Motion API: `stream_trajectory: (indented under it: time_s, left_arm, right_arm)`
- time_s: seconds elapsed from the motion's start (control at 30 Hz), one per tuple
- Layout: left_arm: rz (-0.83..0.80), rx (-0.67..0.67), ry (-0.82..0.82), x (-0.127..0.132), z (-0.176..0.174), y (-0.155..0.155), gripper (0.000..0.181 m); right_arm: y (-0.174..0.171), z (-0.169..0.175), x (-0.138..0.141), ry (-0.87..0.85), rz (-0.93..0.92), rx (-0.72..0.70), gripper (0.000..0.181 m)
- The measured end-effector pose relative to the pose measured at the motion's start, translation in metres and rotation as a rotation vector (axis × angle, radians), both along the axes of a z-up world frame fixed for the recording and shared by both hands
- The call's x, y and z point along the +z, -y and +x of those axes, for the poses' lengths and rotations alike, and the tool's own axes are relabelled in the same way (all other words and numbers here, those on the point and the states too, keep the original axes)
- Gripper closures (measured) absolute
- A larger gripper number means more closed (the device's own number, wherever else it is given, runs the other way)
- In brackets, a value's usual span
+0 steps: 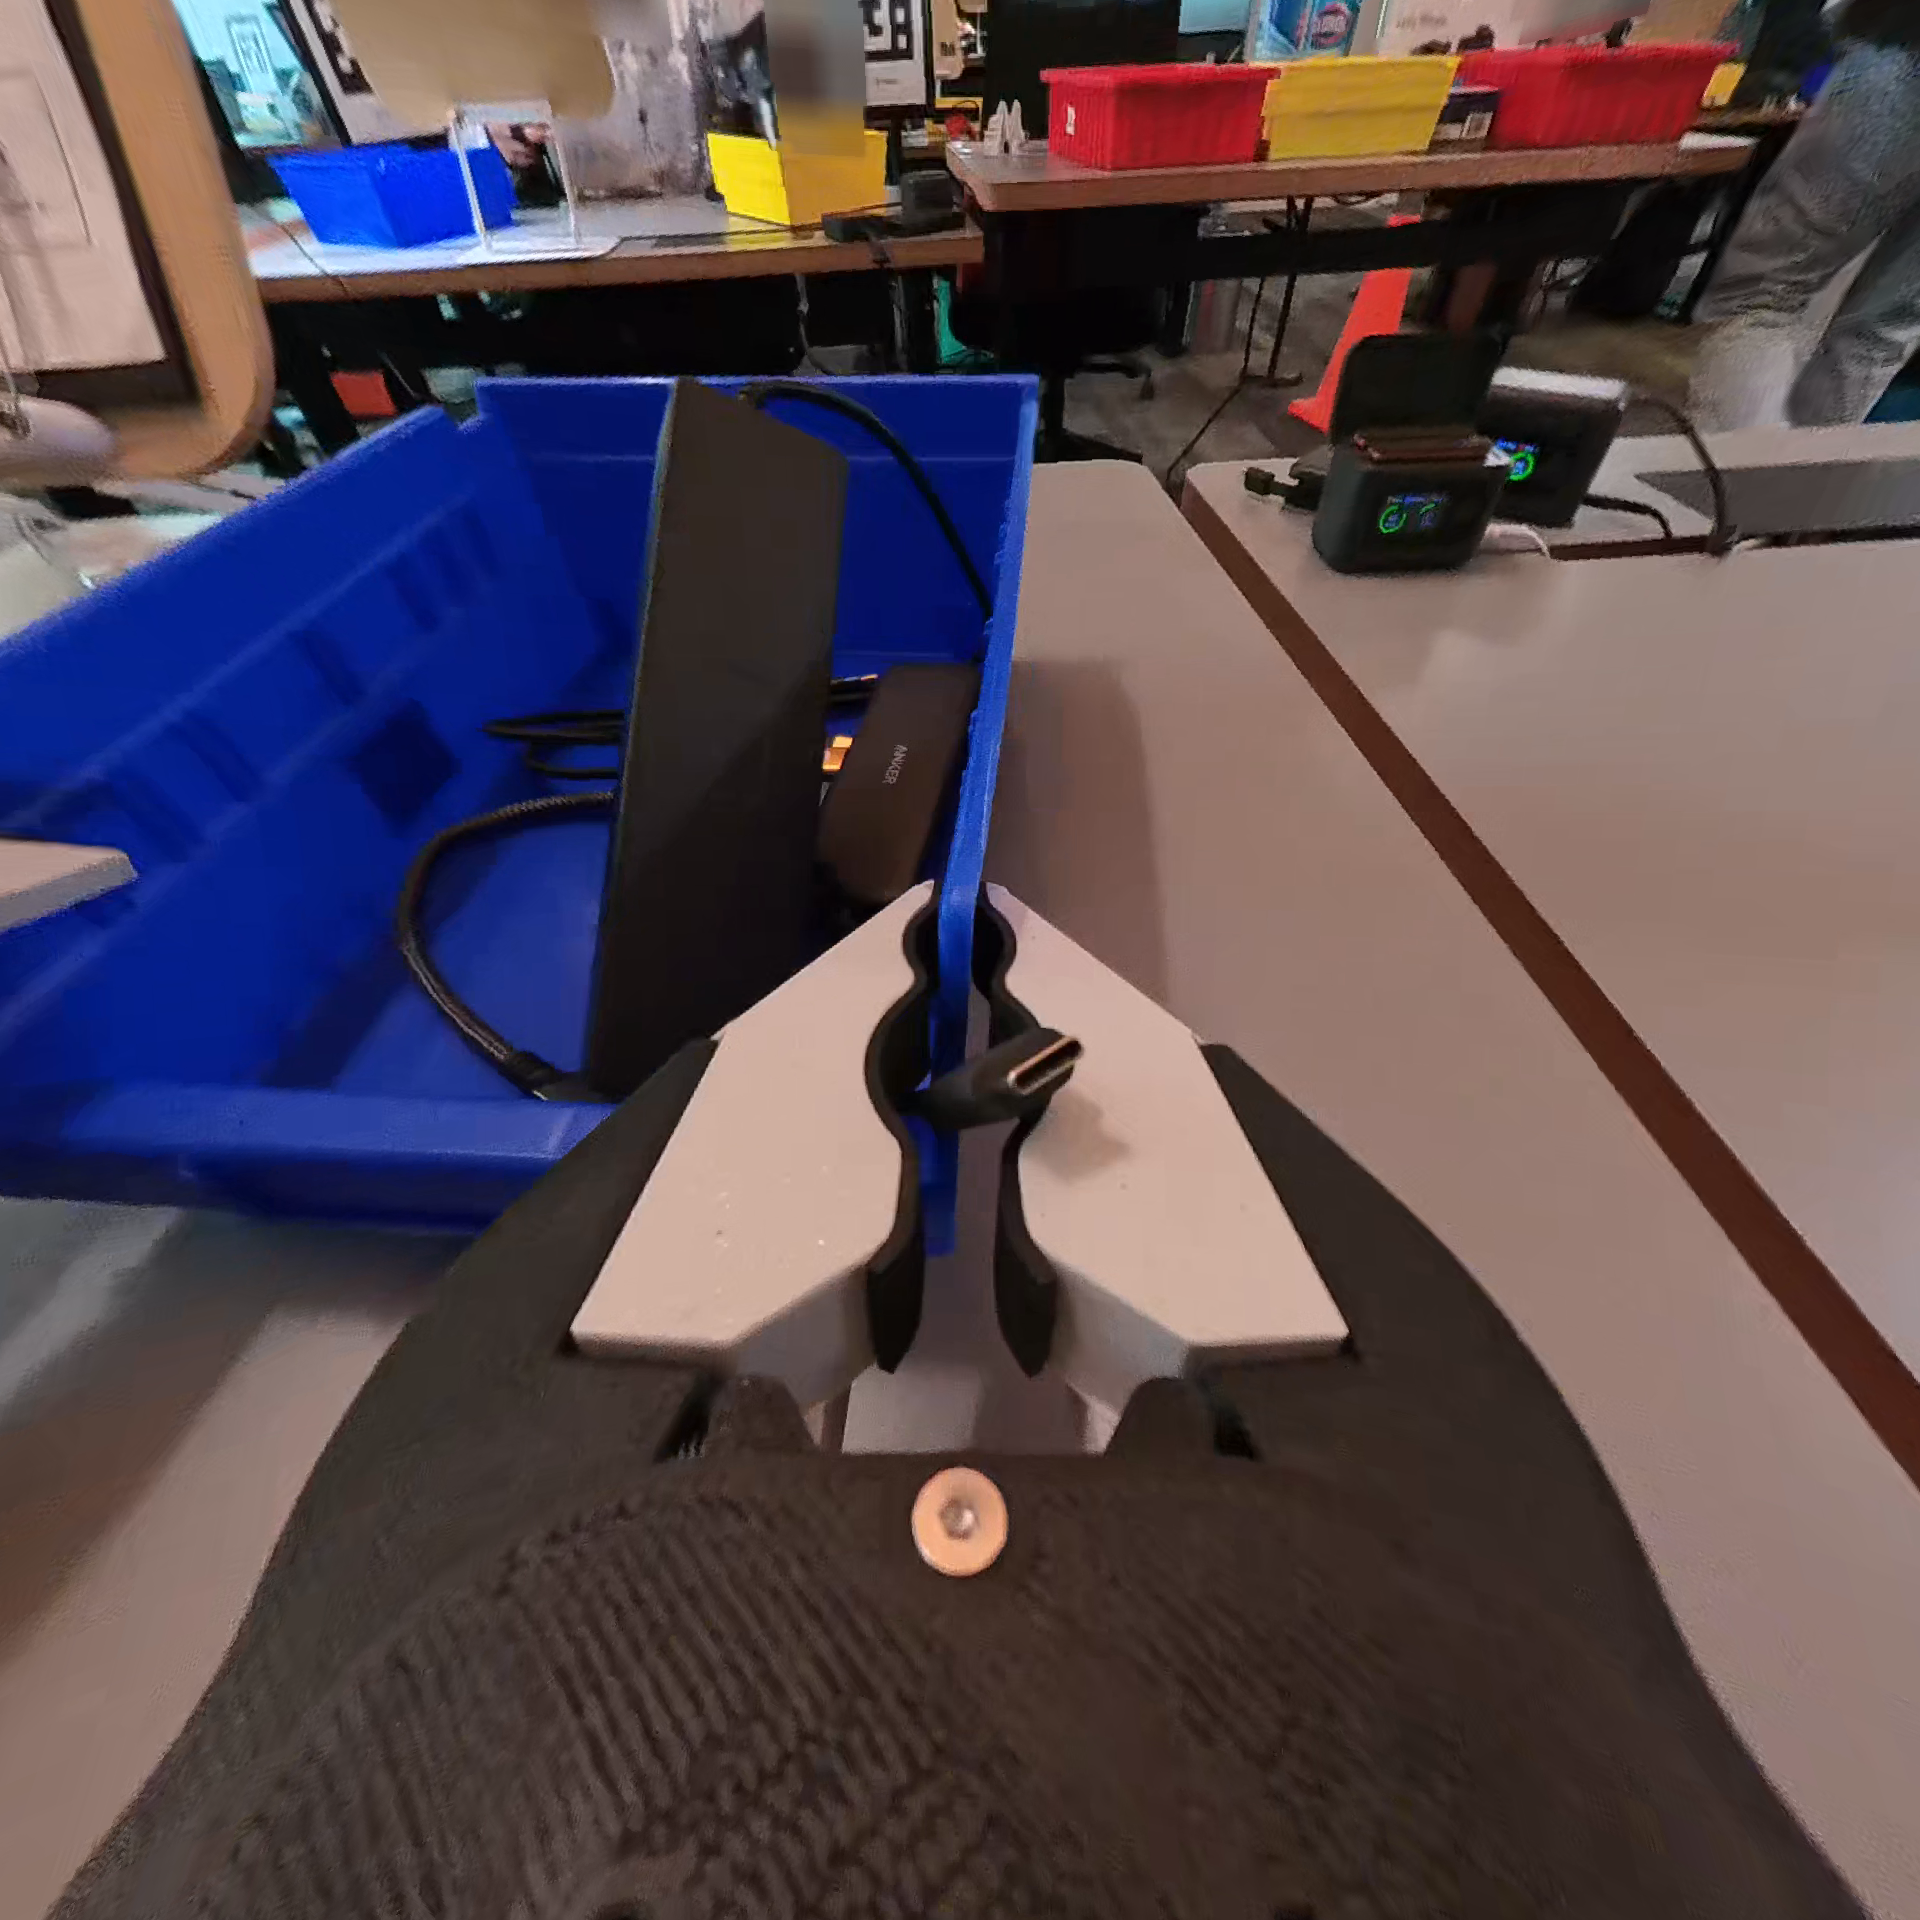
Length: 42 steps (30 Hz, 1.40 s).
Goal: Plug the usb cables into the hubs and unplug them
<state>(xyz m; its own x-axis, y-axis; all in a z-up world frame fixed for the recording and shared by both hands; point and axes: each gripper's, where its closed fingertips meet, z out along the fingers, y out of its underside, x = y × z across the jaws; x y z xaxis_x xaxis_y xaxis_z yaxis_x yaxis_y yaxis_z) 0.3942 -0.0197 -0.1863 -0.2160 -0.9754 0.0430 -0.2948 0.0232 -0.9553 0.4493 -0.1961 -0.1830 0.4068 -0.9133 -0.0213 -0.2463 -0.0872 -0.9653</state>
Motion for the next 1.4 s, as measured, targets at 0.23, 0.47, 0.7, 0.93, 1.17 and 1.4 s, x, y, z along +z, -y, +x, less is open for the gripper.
stream_trajectory:
  time_s: [0.23, 0.47, 0.7, 0.93, 1.17, 1.4]
  left_arm:
    - [0.023, 0.094, 0.002, 0.000, -0.053, -0.072, 0.163]
    - [0.061, 0.232, -0.012, 0.000, -0.142, -0.180, 0.170]
    - [0.074, 0.289, 0.049, 0.003, -0.219, -0.236, 0.176]
    - [0.099, 0.325, 0.077, 0.004, -0.232, -0.255, 0.178]
    - [0.042, 0.323, 0.090, 0.007, -0.235, -0.259, 0.179]
    - [0.045, 0.383, 0.110, 0.010, -0.239, -0.281, 0.181]
  right_arm:
    - [-0.064, -0.058, -0.003, -0.009, -0.065, 0.038, 0.177]
    - [-0.174, -0.145, -0.005, 0.062, -0.178, 0.250, 0.167]
    - [-0.222, -0.222, 0.012, 0.026, -0.191, 0.441, 0.124]
    - [-0.342, -0.285, 0.137, 0.214, -0.020, 0.632, 0.087]
    - [-0.534, -0.248, 0.103, -0.258, 0.008, 0.835, 0.076]
    - [-0.627, -0.257, 0.013, -0.610, -0.181, 0.904, 0.094]
